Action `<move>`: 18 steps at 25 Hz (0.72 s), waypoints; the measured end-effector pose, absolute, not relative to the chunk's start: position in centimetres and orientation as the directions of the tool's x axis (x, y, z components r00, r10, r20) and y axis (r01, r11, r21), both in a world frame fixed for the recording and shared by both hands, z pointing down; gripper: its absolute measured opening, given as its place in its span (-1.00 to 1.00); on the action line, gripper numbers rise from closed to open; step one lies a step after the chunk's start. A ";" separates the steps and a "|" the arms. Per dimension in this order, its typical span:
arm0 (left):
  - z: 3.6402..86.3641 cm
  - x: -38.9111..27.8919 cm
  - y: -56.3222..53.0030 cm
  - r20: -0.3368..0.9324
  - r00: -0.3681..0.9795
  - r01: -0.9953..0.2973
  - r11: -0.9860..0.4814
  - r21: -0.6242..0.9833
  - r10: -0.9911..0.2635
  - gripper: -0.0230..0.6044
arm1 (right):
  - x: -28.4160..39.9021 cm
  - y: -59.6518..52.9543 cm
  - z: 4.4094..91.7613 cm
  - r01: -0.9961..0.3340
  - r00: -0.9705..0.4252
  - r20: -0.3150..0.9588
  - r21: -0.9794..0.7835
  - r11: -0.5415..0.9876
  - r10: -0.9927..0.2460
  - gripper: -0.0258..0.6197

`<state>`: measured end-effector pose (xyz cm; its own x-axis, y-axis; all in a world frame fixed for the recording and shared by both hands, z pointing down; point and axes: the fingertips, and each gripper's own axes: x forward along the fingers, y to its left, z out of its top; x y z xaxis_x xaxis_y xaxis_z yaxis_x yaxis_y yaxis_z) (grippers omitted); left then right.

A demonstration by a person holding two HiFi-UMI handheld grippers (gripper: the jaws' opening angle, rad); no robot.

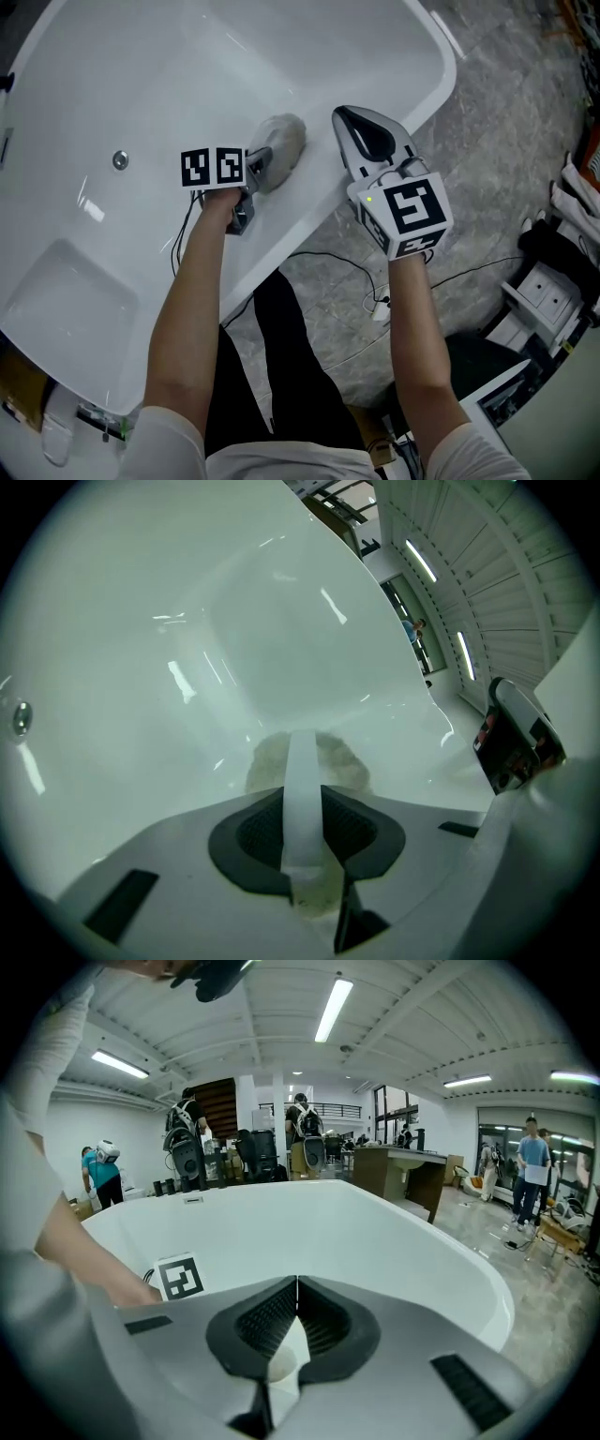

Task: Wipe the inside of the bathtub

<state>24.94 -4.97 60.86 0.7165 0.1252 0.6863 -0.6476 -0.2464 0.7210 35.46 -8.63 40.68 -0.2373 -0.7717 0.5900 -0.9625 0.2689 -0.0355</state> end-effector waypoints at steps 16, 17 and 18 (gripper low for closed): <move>60.8 16.4 -1.6 0.727 0.674 -0.701 -0.196 0.686 0.132 -0.61 | 27.0 -8.9 41.5 -0.905 -0.379 0.612 -0.086 0.418 -0.695 -0.86; 61.1 15.9 -1.3 0.729 0.672 -0.704 -0.190 0.684 0.135 -0.61 | 26.6 -8.8 41.7 -0.901 -0.385 0.613 -0.088 0.424 -0.690 -0.86; 61.3 15.4 -1.1 0.731 0.669 -0.708 -0.183 0.682 0.138 -0.61 | 26.2 -8.7 41.9 -0.898 -0.390 0.615 -0.091 0.430 -0.685 -0.86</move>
<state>15.36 -1.06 61.29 0.6686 0.1377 0.7307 -0.7078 -0.1832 0.6822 26.20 -8.71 41.95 -0.3902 -0.6854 0.6148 -0.8982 0.4300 -0.0908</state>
